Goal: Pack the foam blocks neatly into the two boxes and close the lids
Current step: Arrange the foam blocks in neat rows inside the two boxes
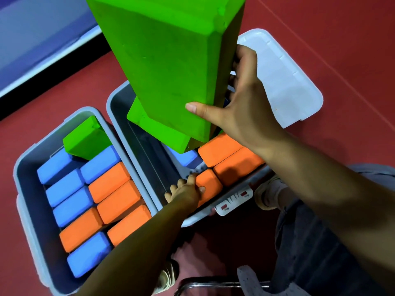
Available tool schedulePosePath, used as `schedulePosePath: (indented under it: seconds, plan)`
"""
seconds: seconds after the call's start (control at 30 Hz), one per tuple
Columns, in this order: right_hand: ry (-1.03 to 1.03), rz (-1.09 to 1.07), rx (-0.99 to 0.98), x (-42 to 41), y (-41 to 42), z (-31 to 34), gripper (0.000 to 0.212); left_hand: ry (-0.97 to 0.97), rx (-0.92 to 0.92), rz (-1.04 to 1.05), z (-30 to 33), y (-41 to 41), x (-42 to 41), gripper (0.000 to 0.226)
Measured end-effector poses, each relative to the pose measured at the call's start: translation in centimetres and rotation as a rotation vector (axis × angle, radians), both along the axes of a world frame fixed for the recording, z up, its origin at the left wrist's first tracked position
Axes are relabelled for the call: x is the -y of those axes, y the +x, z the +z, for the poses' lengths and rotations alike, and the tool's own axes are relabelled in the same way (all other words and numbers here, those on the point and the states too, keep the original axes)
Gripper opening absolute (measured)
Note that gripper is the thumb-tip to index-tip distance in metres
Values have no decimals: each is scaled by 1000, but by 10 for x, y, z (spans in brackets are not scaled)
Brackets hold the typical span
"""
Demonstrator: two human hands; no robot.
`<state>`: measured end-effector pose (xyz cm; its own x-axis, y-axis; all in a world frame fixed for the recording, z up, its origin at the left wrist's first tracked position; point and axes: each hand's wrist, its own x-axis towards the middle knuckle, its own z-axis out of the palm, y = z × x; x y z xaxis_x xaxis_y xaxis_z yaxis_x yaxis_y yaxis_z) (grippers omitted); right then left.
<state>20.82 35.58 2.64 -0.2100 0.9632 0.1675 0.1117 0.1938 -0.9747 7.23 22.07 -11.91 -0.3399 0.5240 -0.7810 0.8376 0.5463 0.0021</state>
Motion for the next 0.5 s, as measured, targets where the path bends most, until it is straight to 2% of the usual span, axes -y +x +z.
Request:
schedulePosePath:
  seconds: [0.17,0.33,0.4,0.5]
  plan:
    - [-2,-9,-5,1,-4,3,91,-37,-45,7,-5,-3,-10,52]
    - [25,-71,51,-4,2,11,94,17,34,28,-13,-21,-9,65]
    - [47,-118,17,-10,10,15,90,137,178,253,-18,-27,-3,73]
    - [85,-194,-8,-15,25,17,79,452,314,856,0,-26,-16,57]
